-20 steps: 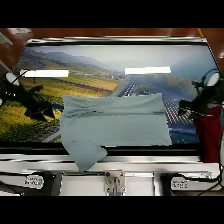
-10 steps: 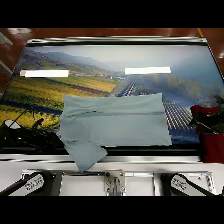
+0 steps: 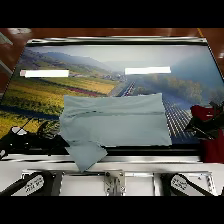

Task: Fold the shirts.

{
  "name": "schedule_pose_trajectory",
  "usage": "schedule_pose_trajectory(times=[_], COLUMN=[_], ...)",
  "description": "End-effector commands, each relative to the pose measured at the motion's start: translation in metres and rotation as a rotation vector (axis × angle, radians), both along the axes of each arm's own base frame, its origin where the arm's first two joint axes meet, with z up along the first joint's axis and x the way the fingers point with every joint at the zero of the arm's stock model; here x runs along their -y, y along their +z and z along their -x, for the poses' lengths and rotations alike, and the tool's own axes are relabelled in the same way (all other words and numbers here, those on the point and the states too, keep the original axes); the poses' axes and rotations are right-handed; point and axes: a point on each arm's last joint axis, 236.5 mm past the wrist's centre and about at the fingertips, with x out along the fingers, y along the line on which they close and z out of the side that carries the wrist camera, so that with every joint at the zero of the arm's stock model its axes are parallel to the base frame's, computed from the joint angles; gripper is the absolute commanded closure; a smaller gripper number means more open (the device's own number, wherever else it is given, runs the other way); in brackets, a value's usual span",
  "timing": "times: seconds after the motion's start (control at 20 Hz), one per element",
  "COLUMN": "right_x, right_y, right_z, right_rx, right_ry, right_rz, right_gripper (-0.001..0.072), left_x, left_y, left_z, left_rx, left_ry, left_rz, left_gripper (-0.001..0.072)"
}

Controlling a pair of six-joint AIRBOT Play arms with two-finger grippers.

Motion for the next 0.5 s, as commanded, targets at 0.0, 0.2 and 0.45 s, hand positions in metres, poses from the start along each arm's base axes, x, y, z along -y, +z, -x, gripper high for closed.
schedule_pose_trajectory(times=[0.0,0.2,0.45], right_x=[0.0,0.001,-0.003], right_y=[-0.001,-0.002,-0.012], right_z=[0.0,0.0,0.009], right_rx=[0.0,0.0,-0.032], right_ry=[-0.01,-0.018,-0.023], right_rz=[0.0,0.006,-0.003], right_gripper=[0.0116,0.0116,0.0116], left_x=[-0.005,0.012,0.032], left_y=[-0.011,-0.017,-0.007], left_z=[-0.01,-0.002,-0.002], left_rx=[0.043,0.009,0.031], left_ry=[0.001,-0.06,-0.093], left_rz=[-0.056,-0.036,0.048], left_gripper=[0.0198,0.0408,0.0672])
